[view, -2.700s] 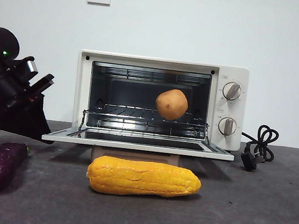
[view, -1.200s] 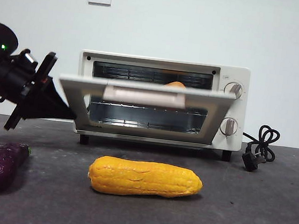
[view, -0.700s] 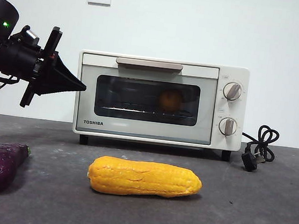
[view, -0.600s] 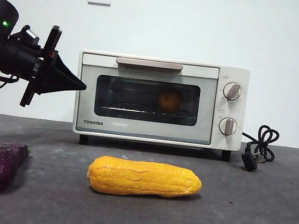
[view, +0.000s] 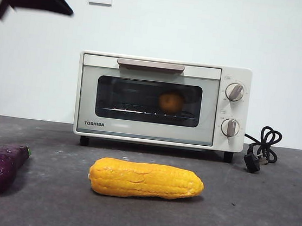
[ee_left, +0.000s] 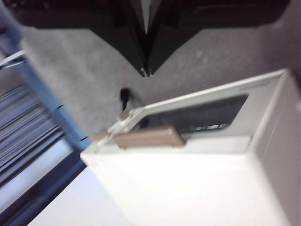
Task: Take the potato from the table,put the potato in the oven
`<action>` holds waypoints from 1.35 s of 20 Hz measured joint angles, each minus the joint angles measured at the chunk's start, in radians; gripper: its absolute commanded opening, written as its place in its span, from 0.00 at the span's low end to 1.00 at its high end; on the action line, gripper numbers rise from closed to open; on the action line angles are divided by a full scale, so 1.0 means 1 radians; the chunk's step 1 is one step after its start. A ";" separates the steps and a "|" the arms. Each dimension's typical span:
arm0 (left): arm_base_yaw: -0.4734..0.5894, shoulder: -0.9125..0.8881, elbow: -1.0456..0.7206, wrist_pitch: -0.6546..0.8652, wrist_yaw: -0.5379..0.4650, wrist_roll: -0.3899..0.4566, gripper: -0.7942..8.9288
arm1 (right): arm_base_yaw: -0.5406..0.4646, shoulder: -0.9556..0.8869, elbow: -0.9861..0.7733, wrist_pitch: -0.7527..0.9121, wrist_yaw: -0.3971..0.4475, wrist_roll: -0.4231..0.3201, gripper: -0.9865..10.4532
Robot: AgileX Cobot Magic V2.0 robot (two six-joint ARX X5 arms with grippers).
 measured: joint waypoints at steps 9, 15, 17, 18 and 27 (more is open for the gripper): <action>-0.119 -0.478 0.000 -0.569 -0.349 0.208 0.07 | 0.000 0.066 0.000 0.000 -0.191 -0.085 0.53; -0.128 -0.610 0.000 -0.678 -0.418 0.215 0.07 | 0.000 0.094 0.000 0.000 -0.208 -0.096 0.06; -0.128 -0.603 0.000 -0.687 -0.418 0.215 0.07 | 0.000 0.093 0.000 0.000 -0.208 -0.100 0.09; -0.128 -0.600 0.000 -0.687 -0.418 0.215 0.07 | 0.000 0.093 0.000 0.000 -0.208 -0.103 0.09; -0.128 -0.601 0.000 -0.691 -0.418 0.215 0.08 | 0.000 0.093 0.000 0.000 -0.207 -0.111 0.09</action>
